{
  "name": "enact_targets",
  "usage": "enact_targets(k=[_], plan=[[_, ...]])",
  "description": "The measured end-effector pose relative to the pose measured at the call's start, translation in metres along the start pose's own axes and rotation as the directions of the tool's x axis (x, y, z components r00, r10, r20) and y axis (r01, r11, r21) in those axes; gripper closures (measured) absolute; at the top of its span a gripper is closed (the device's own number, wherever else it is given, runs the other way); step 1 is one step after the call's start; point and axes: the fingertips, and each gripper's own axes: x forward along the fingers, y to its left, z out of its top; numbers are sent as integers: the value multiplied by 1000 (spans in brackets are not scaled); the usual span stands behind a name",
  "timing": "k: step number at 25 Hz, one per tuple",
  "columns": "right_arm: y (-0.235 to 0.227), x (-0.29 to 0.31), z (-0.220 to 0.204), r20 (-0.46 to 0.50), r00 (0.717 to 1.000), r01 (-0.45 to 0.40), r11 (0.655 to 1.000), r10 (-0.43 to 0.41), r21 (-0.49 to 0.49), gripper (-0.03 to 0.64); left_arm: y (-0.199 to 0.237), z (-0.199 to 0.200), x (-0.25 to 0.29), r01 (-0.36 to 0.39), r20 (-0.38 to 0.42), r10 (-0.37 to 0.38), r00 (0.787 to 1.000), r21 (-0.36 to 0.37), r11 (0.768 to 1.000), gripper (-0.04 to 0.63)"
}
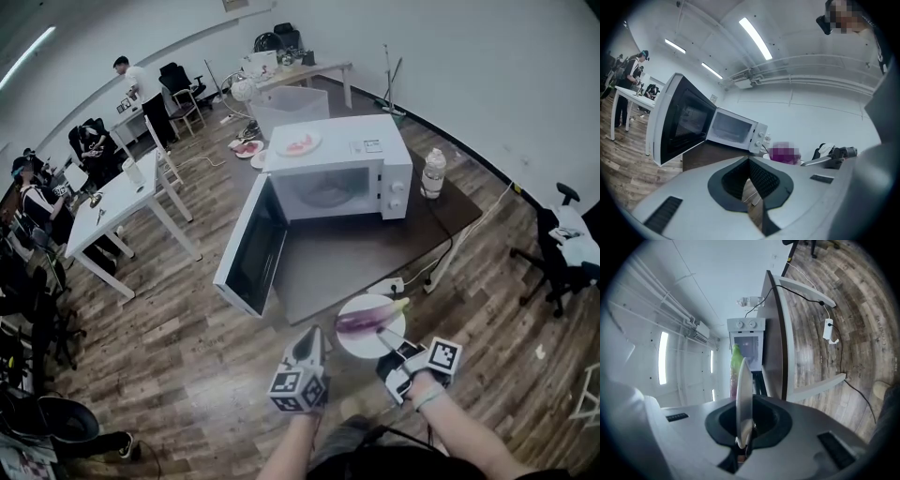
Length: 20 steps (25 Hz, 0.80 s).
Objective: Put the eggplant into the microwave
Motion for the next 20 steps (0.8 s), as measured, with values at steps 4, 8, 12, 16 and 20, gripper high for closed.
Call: enact_targets(k=[4, 8, 12, 16, 20], plan=[[3, 17, 12, 3, 1000, -19, 1000, 19, -17, 607, 10, 1, 23, 19, -17, -19, 1000, -10, 1000, 595], [5, 33, 21, 13, 1000, -26, 999, 26, -29, 607, 19, 6, 42, 40, -18, -40, 999, -15, 999, 595], [8, 47, 25, 17, 999, -31, 999, 31, -32, 607, 27, 12, 53, 57, -12, -57, 998, -15, 998, 595], [5, 59, 26, 11, 999, -31, 999, 31, -27, 607, 36, 16, 60, 52, -4, -52, 999, -27, 998, 595], [2, 66, 23, -4, 1000, -27, 999, 27, -21, 607, 42, 16, 60, 38, 1, -38, 999, -35, 999, 595]])
